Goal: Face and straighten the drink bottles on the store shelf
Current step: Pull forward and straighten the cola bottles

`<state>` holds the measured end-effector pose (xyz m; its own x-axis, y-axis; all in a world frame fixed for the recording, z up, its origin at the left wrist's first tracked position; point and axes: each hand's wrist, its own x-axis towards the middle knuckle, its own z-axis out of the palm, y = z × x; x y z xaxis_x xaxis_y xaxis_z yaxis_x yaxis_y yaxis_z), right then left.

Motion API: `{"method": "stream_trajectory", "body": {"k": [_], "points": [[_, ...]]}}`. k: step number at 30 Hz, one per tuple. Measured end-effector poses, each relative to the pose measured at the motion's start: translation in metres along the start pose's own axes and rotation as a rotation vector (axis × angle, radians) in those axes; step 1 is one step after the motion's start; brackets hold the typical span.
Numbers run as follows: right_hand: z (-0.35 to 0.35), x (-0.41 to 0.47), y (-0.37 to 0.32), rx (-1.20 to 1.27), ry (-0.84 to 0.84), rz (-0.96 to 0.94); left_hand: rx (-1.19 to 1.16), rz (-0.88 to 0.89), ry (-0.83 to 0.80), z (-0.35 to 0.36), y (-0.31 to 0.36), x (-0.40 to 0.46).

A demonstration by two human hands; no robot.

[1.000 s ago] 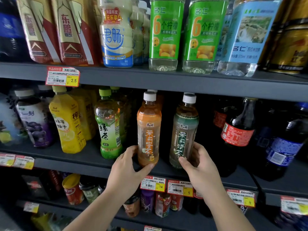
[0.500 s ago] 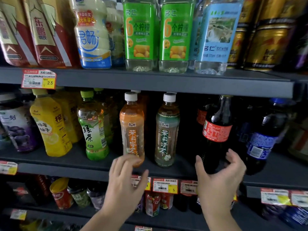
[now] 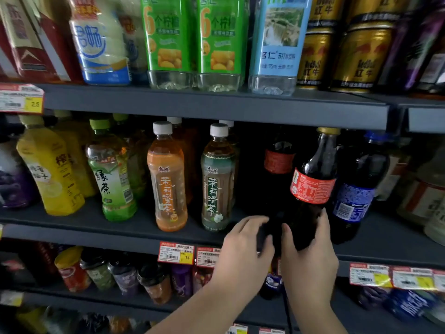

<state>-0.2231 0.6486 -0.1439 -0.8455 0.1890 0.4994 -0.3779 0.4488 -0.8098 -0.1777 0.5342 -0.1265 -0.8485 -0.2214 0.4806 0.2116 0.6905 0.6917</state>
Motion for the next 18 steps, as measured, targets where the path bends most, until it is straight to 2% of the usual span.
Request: {"method": "stream_trajectory", "body": {"k": [4, 10, 18], "points": [[-0.009, 0.003, 0.003, -0.011, -0.049, 0.012, -0.067, -0.207, 0.013, 0.018, 0.008, 0.030], [-0.011, 0.004, 0.006, 0.012, -0.066, 0.022, -0.029, -0.409, -0.055, 0.033, 0.007, 0.071], [-0.008, 0.005, 0.008, -0.001, -0.062, 0.039, 0.104, -0.549, -0.066, 0.050, 0.007, 0.091]]}}
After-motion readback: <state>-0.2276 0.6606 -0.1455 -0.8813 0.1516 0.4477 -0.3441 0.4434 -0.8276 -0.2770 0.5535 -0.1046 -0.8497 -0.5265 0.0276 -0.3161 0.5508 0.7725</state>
